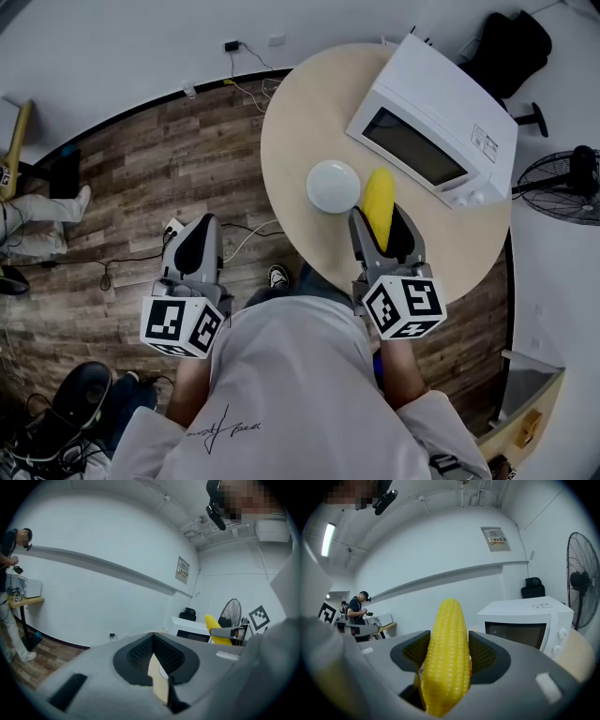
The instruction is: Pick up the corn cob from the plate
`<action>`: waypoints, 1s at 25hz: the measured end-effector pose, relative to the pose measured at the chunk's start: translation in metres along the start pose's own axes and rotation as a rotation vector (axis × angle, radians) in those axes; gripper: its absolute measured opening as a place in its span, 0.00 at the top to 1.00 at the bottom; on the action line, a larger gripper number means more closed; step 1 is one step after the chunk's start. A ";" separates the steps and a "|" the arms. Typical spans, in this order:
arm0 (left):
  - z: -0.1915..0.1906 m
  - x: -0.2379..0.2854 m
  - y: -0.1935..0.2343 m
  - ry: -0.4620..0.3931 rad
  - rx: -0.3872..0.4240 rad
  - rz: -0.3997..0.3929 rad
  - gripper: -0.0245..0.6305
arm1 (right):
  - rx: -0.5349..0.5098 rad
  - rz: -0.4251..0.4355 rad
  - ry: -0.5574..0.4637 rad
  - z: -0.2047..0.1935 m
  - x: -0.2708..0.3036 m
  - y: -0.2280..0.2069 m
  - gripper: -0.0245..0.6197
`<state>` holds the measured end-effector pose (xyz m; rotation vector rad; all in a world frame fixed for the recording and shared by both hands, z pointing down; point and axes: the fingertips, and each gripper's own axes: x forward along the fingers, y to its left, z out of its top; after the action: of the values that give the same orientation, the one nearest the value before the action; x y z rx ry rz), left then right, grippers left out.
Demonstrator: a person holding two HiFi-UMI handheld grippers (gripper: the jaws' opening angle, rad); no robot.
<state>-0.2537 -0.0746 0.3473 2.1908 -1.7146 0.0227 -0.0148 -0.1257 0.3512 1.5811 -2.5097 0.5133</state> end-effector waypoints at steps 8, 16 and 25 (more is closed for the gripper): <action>0.000 0.000 0.001 -0.003 -0.006 -0.009 0.98 | 0.006 0.032 0.008 0.000 0.002 0.006 0.55; -0.002 0.004 -0.004 0.009 0.002 -0.036 0.98 | 0.018 0.080 0.020 0.003 0.001 0.009 0.55; -0.003 0.005 -0.013 0.015 0.020 -0.046 0.98 | 0.028 0.169 0.045 0.001 -0.002 0.012 0.55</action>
<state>-0.2398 -0.0755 0.3479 2.2378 -1.6619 0.0447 -0.0243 -0.1196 0.3472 1.3569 -2.6268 0.5997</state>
